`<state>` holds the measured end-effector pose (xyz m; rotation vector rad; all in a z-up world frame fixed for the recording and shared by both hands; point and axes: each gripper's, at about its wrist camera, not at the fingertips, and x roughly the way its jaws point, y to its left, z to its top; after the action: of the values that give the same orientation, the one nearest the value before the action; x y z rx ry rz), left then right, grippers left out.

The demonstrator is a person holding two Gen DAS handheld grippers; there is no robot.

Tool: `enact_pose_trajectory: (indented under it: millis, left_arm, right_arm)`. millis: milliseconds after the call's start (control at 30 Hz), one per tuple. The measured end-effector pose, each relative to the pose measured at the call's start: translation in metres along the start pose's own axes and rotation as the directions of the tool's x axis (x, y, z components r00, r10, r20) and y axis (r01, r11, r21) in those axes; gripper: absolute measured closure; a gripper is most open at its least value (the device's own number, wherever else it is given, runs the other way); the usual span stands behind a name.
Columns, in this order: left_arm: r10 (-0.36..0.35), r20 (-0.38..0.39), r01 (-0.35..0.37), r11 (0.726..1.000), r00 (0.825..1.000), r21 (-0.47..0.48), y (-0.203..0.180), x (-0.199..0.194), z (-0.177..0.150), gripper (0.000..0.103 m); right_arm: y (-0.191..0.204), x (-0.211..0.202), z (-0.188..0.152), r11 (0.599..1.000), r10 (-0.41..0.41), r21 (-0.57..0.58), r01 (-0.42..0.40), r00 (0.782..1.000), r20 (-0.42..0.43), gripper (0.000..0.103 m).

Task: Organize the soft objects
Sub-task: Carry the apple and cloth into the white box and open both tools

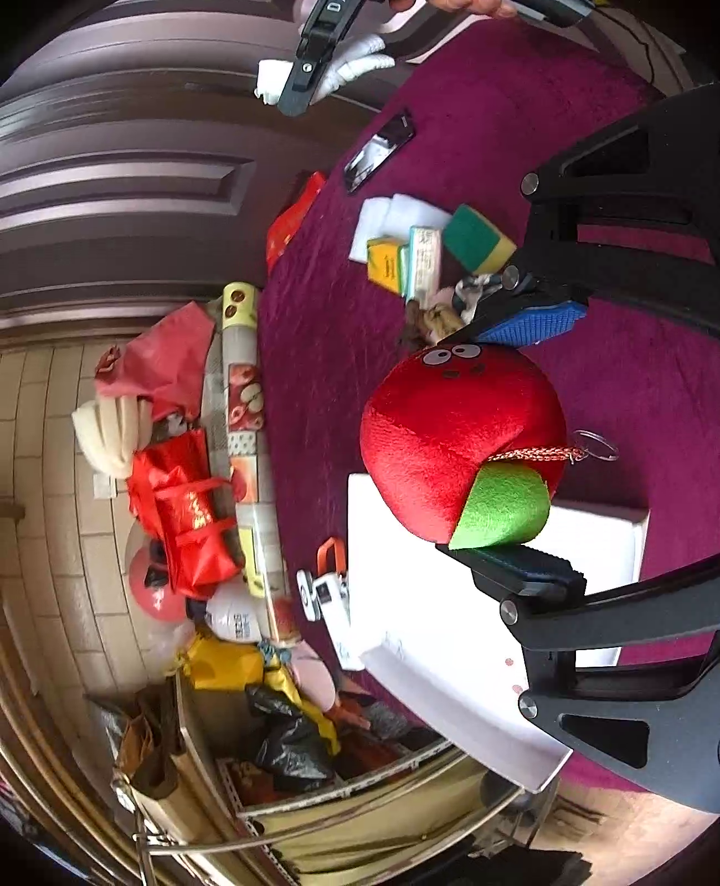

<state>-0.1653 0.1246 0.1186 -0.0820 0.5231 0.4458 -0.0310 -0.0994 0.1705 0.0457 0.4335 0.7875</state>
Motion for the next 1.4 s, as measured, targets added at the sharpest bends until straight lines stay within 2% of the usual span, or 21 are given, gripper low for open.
enact_pose_trajectory:
  millis: [200, 733, 1100, 1233, 1400]
  left_arm:
    - [0.047, 0.02, -0.047, 0.998, 0.999, -0.035, 0.023, -0.011, 0.002, 0.041]
    - [0.162, 0.048, -0.157, 0.983, 0.986, -0.1, 0.077, -0.031, 0.007, 0.041]
    - [0.246, 0.02, -0.241, 0.96, 0.969, -0.14, 0.11, -0.024, 0.005, 0.041]
    - [0.275, 0.012, -0.271, 0.953, 0.961, -0.139, 0.12, -0.018, 0.002, 0.041]
    - [0.294, -0.015, -0.294, 0.946, 0.956, -0.136, 0.129, -0.006, -0.001, 0.041]
  right_arm:
    - [0.016, -0.004, 0.01, 1.0, 0.031, -0.003, -0.031, 0.999, 0.044, 0.064]
    - [0.066, 0.01, 0.029, 0.986, 0.148, -0.077, -0.145, 0.988, 0.038, 0.064]
    - [0.11, 0.05, 0.03, 0.966, 0.237, -0.086, -0.242, 0.969, -0.07, 0.064]
    - [0.124, 0.065, 0.023, 0.962, 0.243, -0.099, -0.253, 0.964, -0.107, 0.064]
    - [0.14, 0.089, 0.017, 0.955, 0.271, -0.075, -0.287, 0.946, -0.177, 0.064]
